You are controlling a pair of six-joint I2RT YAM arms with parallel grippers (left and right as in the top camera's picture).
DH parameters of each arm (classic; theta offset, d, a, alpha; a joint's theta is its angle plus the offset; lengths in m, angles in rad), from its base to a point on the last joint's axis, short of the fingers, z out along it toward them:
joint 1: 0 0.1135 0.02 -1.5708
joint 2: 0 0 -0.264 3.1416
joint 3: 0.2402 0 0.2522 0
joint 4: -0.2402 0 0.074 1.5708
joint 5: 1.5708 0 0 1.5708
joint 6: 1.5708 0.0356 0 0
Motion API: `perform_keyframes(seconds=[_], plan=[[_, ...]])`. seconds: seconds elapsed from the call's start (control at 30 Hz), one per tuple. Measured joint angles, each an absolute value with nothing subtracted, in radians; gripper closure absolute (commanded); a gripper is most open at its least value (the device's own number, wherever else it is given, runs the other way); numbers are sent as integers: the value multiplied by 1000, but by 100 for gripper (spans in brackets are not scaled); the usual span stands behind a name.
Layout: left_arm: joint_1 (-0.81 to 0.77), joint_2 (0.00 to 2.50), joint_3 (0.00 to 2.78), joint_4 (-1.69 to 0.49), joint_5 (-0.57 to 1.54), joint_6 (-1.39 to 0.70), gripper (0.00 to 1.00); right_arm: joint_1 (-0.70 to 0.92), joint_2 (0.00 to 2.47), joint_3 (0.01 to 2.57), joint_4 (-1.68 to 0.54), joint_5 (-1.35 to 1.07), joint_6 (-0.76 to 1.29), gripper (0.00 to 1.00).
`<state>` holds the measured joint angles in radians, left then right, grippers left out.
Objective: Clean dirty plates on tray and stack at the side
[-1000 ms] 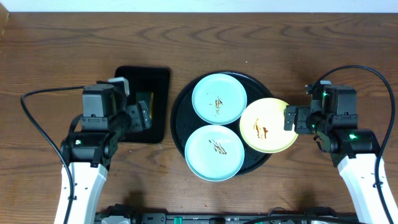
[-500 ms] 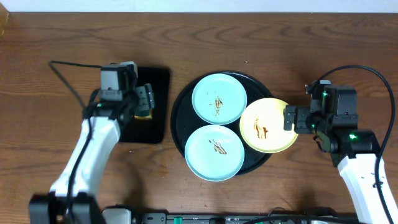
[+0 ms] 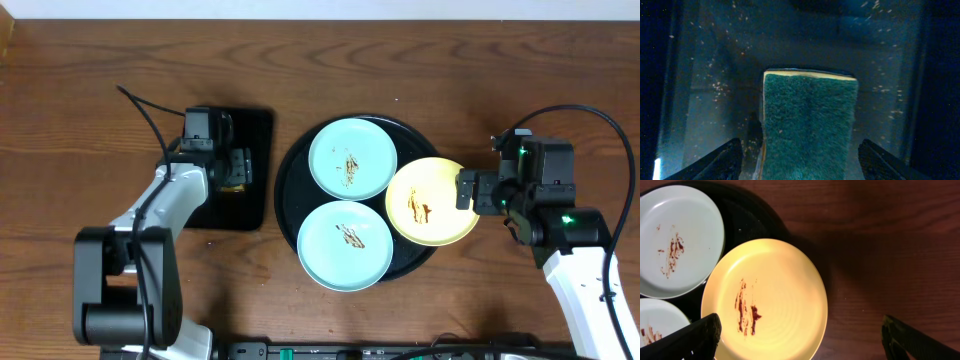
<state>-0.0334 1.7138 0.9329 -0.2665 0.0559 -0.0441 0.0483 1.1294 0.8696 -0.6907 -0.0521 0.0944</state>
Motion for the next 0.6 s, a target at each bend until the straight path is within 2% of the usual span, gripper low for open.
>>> perform_keyframes(seconds=[0.13,0.6], plan=[[-33,1734,933,-260,52,-43,33,48,1129,869,-691,-52,94,1],[-33,1734,933,-250,49,-35,42,48,1129,869,-691,-52,94,1]])
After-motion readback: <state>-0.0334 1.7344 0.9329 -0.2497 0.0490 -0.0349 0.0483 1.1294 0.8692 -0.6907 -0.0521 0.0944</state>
